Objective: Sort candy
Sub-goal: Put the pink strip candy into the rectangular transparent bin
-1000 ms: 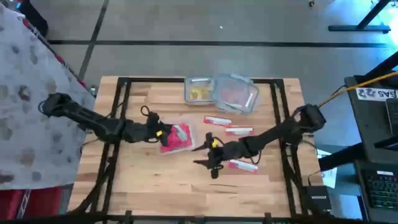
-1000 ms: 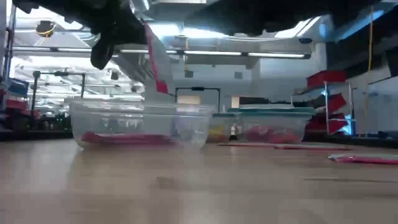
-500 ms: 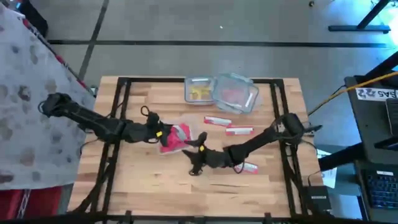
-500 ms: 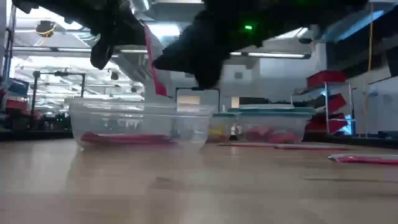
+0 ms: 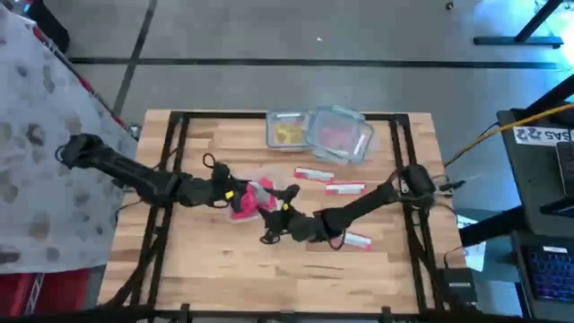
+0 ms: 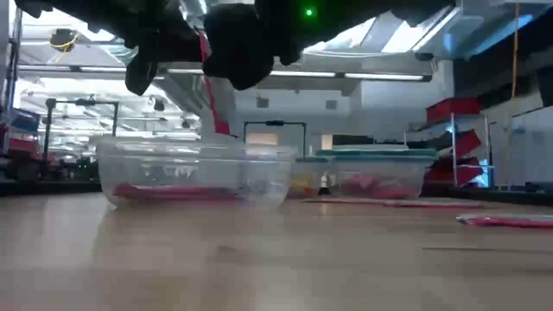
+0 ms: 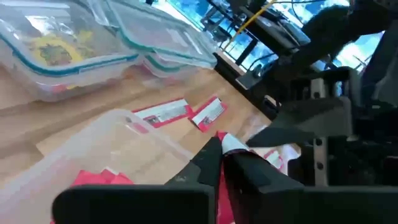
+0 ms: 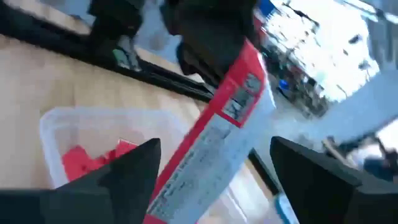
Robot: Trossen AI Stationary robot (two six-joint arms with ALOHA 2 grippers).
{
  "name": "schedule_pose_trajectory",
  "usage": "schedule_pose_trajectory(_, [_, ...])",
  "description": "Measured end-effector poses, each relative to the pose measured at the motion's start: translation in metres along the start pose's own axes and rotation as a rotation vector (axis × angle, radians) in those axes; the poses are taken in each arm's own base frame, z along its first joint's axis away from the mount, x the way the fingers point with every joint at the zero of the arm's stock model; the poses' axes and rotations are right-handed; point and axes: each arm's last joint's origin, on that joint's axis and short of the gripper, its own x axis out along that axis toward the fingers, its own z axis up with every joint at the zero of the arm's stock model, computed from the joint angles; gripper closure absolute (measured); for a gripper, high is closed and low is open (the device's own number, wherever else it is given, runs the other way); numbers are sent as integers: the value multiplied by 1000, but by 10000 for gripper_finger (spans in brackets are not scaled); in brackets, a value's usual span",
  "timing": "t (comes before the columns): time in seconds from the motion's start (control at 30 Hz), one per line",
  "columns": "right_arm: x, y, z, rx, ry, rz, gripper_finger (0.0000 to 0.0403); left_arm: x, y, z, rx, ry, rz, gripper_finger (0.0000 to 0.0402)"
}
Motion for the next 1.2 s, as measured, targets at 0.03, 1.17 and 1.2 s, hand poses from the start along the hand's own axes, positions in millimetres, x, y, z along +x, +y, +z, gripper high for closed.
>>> schedule_pose_trajectory(0.03, [0, 0, 0, 16, -3, 1, 111, 0, 0, 0, 0, -2, 3, 401])
schedule_pose_trajectory(1.17, [23, 14, -27, -45, 187, 159, 388, -8, -2, -6, 62, -64, 87, 402])
schedule_pose_trajectory(1.2, [21, 11, -24, -26, 194, 198, 393, -9, -2, -6, 70, -64, 93, 402])
